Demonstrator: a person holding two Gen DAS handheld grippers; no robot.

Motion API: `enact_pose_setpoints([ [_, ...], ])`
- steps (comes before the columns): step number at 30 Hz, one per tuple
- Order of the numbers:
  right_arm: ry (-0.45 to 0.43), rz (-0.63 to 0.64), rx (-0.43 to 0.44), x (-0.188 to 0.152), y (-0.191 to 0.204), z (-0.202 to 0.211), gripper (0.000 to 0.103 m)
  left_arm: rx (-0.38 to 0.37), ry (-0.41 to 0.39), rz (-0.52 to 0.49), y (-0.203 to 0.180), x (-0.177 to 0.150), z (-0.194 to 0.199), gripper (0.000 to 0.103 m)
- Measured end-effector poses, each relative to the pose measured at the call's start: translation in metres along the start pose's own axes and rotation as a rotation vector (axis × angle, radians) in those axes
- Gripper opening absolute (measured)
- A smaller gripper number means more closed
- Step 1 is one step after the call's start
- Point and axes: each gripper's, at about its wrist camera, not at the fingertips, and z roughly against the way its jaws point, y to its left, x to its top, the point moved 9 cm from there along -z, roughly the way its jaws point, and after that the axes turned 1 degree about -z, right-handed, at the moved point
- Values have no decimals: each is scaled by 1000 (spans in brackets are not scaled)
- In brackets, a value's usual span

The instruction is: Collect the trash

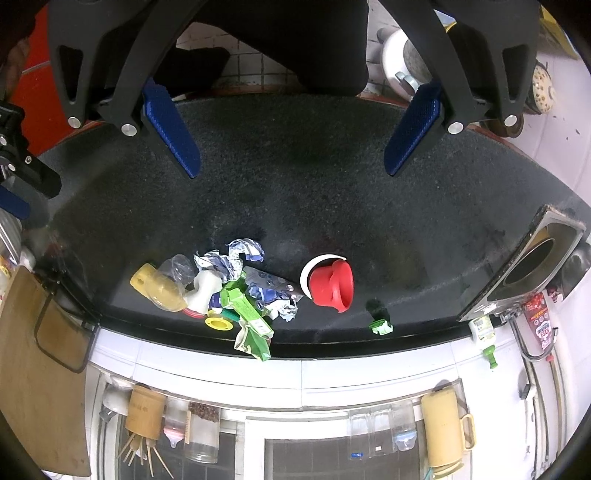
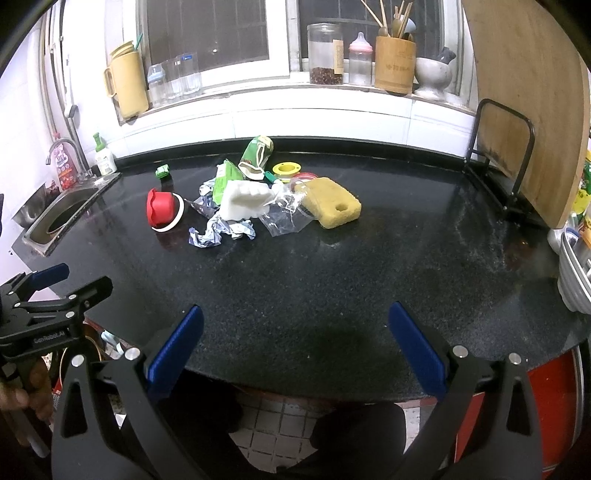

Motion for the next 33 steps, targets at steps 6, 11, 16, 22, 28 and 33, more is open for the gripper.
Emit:
enact_pose_setpoints([
  [6,0,1,0,0,0,0,97,0,4,-3,-1,2,0,97],
  [11,-2,4,4,2,2,1,97,1,4,-4,-1,3,0,97],
  [16,0,4,7,3,2,0,97,0,5,-4,-1,3,0,97],
  [22,-1,5,8,3,3,0,97,0,8,-2,-1,5,-2,97],
  [28,8,4,11,3,4,-4,97,0,18,-3,0,5,-9,97],
  [33,19,11,15,9,1,-16,97,5,28,-7,4,10,-20,97],
])
